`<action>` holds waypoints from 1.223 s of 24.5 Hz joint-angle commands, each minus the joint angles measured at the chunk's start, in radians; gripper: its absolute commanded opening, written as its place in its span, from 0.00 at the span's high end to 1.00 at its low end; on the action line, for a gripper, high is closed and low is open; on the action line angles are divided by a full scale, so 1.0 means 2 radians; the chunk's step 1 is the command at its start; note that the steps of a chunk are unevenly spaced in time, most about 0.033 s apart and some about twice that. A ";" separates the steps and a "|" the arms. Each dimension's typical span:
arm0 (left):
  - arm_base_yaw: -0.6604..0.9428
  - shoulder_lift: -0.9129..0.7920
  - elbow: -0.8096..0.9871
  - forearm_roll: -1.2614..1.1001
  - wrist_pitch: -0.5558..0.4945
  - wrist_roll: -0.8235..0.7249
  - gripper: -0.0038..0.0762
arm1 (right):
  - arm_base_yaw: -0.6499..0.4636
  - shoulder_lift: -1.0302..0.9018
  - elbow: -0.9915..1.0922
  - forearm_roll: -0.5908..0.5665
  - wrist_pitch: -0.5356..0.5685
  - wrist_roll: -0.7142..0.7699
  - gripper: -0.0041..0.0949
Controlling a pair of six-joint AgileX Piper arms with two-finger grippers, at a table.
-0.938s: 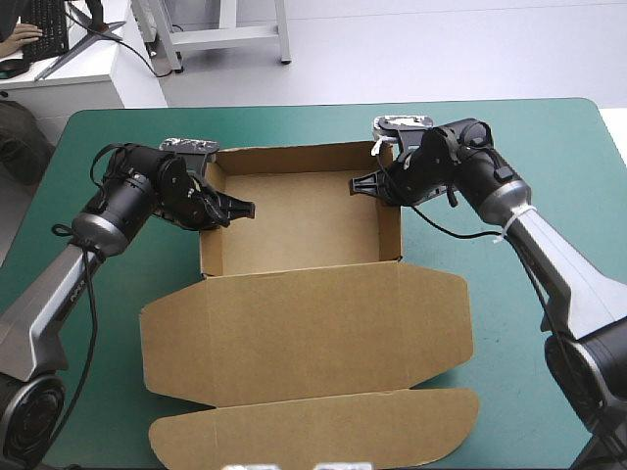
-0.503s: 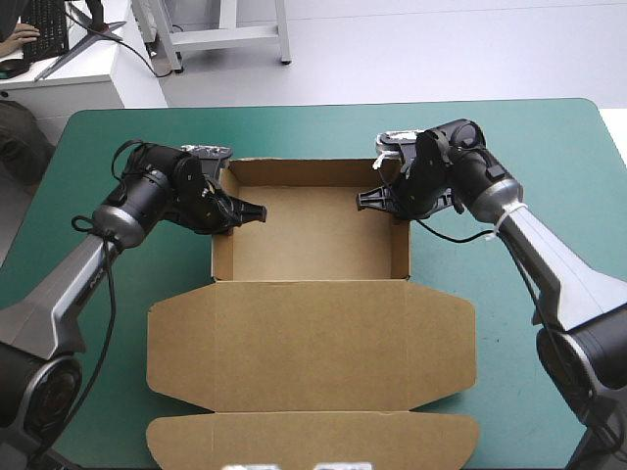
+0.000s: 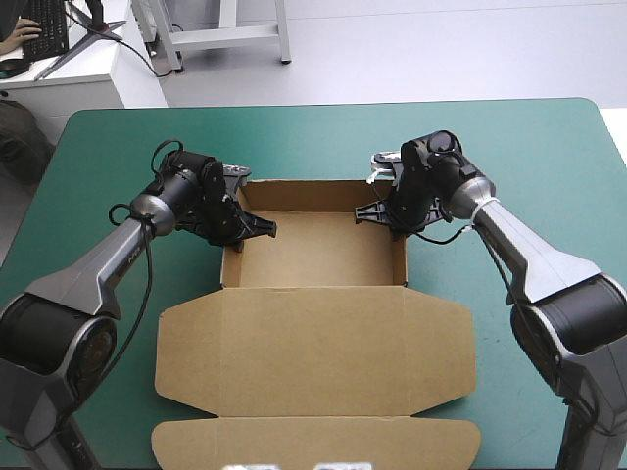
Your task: Fold the box
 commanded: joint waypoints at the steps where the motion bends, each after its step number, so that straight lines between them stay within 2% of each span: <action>1: -0.002 -0.009 -0.011 0.011 -0.007 0.033 0.96 | -0.004 -0.018 -0.012 -0.021 -0.008 -0.012 0.96; 5: -0.002 -0.008 -0.012 0.016 -0.017 0.039 0.96 | -0.004 -0.018 -0.014 -0.026 -0.001 -0.012 0.95; 7: -0.002 -0.008 -0.018 0.017 -0.012 0.067 0.96 | -0.004 -0.018 -0.014 -0.029 0.006 -0.012 0.93; 9: -0.002 -0.008 -0.025 0.017 -0.010 0.086 0.96 | -0.004 -0.018 -0.014 -0.043 0.019 -0.012 0.86; 10: -0.002 -0.008 -0.032 0.017 -0.008 0.102 0.94 | -0.004 -0.018 -0.015 -0.062 0.033 -0.014 0.75; 12: -0.002 -0.008 -0.042 0.017 -0.009 0.108 0.91 | -0.004 -0.019 -0.020 -0.065 0.033 -0.013 0.64; 13: -0.002 -0.008 -0.044 0.016 -0.009 0.108 0.90 | -0.004 -0.019 -0.023 -0.065 0.033 -0.011 0.62; 15: -0.002 -0.008 -0.045 0.017 -0.010 0.109 0.82 | -0.004 -0.019 -0.035 -0.068 0.032 0.008 0.56; 18: -0.002 -0.008 -0.045 0.027 -0.009 0.110 0.57 | -0.004 -0.020 -0.051 -0.076 0.032 0.033 0.51; 19: -0.002 -0.008 -0.045 0.027 -0.009 0.110 0.46 | -0.004 -0.020 -0.051 -0.076 0.032 0.038 0.50; 21: -0.002 -0.008 -0.045 0.027 -0.009 0.110 0.33 | -0.004 -0.020 -0.051 -0.073 0.032 0.042 0.50; 24: -0.002 -0.008 -0.045 0.027 -0.010 0.110 0.27 | -0.004 -0.020 -0.051 -0.060 0.032 0.043 0.50; 27: -0.002 -0.009 -0.046 0.027 -0.004 0.110 0.27 | -0.004 -0.020 -0.051 -0.027 0.032 0.044 0.50; 30: -0.002 -0.010 -0.048 0.027 0.005 0.110 0.27 | -0.004 -0.021 -0.051 -0.020 0.032 0.044 0.50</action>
